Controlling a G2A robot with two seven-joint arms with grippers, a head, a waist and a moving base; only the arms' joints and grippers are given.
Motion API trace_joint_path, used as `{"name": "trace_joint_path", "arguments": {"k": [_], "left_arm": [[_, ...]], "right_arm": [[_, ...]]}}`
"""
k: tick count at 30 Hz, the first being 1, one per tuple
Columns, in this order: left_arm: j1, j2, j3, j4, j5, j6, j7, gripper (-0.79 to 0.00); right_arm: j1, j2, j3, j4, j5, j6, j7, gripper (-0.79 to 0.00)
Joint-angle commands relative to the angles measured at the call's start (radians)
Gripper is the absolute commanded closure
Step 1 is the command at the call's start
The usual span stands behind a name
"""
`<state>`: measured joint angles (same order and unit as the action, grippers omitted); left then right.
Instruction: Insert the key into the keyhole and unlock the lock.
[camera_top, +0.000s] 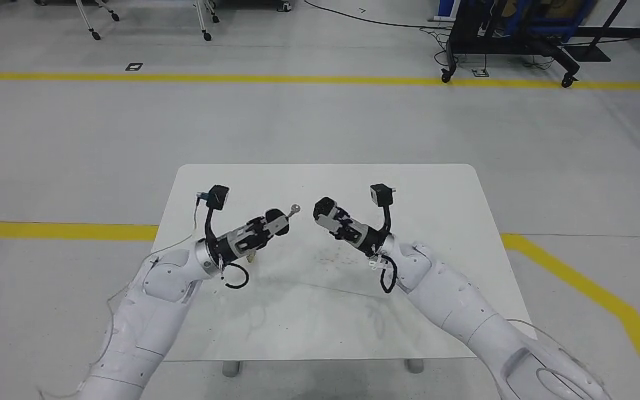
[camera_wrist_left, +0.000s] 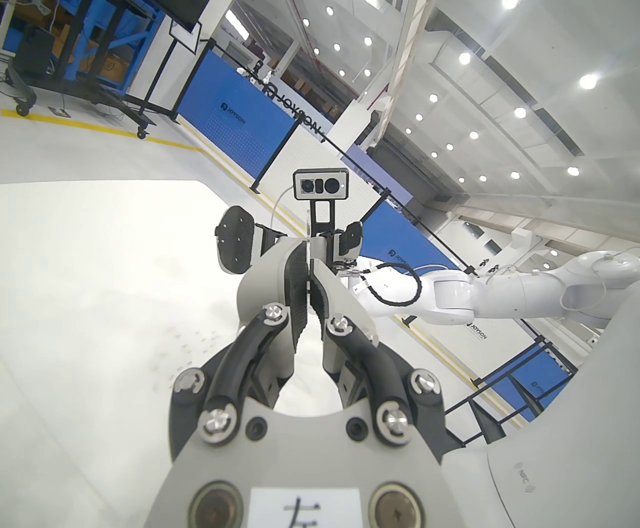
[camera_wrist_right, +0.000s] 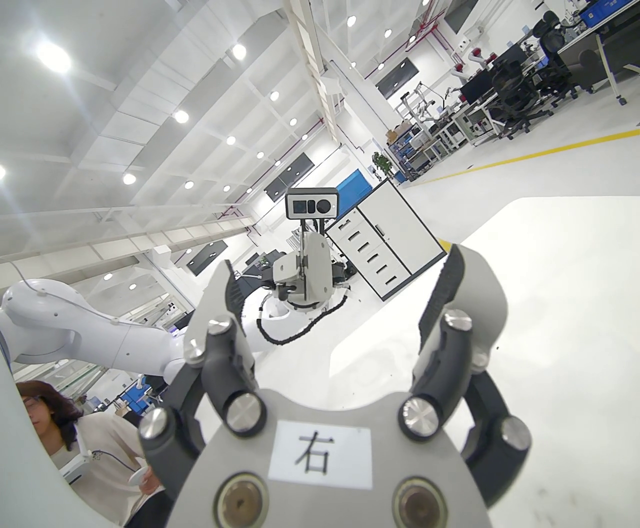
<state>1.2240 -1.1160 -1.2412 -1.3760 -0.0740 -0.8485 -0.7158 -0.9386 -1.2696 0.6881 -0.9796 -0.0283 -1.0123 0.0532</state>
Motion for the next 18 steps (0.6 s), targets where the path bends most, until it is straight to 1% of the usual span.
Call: {"name": "trace_joint_path", "arguments": {"k": [1,3,6,9,11,13,15,17,18], "left_arm": [[0.014,0.007,-0.014,-0.028,0.006,0.033,-0.022,0.000],[0.020,0.014,-0.028,-0.050,0.016,0.075,-0.052,0.000],[0.024,0.024,-0.043,-0.079,0.036,0.109,-0.100,0.000],[0.037,0.032,-0.064,-0.104,0.091,0.104,-0.116,0.000],[0.046,0.038,-0.067,-0.120,0.108,0.093,-0.141,0.000],[0.049,0.044,-0.070,-0.133,0.145,0.090,-0.173,0.000],[0.047,0.048,-0.069,-0.145,0.175,0.085,-0.198,0.000],[0.045,0.052,-0.068,-0.153,0.202,0.081,-0.209,0.000],[0.045,0.053,-0.065,-0.156,0.205,0.080,-0.212,0.000]], "right_arm": [[0.000,0.000,0.000,0.000,0.000,0.000,0.000,-0.785],[0.000,0.000,0.000,0.000,0.000,0.000,0.000,-0.785],[0.001,0.002,0.014,-0.005,-0.031,0.037,0.018,-0.785],[0.038,0.017,0.046,-0.005,-0.202,0.087,0.066,-0.785],[0.055,0.032,0.064,-0.031,-0.357,0.118,0.108,-0.785],[0.045,0.047,0.075,-0.061,-0.434,0.101,0.163,-0.785],[0.034,0.061,0.094,-0.074,-0.407,0.063,0.218,-0.785],[0.031,0.070,0.090,-0.076,-0.326,0.002,0.314,-0.785],[0.034,0.073,0.084,-0.085,-0.276,0.000,0.360,-0.785]]}}
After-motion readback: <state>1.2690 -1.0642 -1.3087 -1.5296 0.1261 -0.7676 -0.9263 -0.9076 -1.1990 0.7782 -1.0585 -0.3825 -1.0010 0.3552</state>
